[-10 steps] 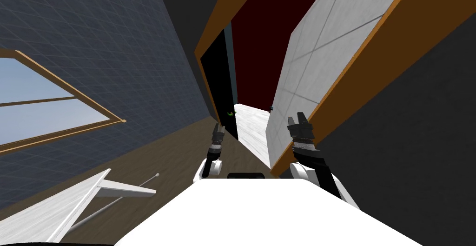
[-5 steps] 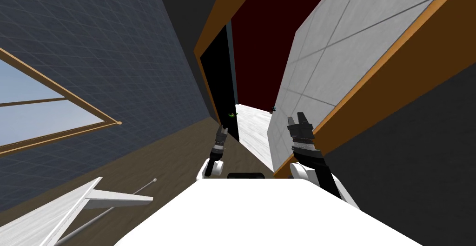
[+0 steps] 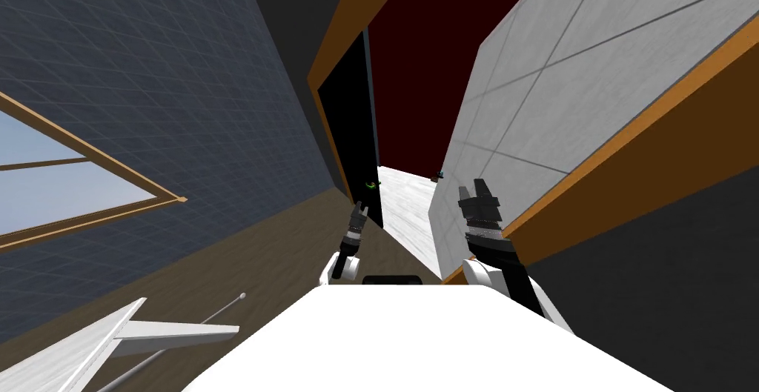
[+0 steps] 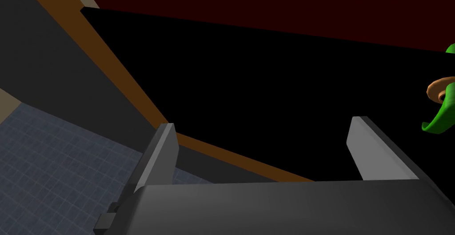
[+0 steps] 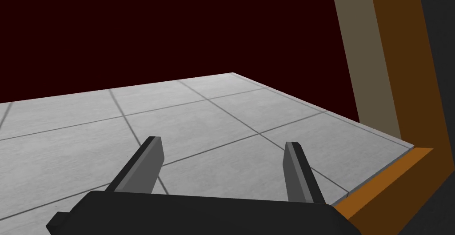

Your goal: Push the door open

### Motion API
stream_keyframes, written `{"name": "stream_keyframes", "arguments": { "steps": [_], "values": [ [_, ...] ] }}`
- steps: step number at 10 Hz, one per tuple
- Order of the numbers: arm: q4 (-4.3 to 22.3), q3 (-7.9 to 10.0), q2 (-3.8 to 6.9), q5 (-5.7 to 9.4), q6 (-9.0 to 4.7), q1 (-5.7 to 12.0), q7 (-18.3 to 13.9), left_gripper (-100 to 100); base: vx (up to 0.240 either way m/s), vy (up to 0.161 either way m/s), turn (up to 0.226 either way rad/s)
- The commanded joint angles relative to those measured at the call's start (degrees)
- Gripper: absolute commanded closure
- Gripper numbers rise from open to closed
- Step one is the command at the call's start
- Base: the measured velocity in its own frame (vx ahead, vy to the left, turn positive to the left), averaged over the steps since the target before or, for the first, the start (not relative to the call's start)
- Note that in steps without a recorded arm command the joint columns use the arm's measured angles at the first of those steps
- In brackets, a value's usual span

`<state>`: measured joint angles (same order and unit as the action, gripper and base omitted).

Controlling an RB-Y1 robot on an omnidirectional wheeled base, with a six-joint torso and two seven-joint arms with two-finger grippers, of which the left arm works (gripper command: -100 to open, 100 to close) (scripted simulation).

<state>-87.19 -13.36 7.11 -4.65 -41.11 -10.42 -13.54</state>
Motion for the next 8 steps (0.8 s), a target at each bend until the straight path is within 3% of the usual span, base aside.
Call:
{"name": "stream_keyframes", "arguments": {
  "steps": [1,8],
  "values": [
    [1.99,-0.65,0.26,-0.26,-0.37,0.75,-0.37,-100,0.087,0.081,-0.017],
    [10.6,-3.51,0.8,-1.51,-1.78,4.2,-1.43,-100,0.094,0.079,-0.018]
  ]
}}
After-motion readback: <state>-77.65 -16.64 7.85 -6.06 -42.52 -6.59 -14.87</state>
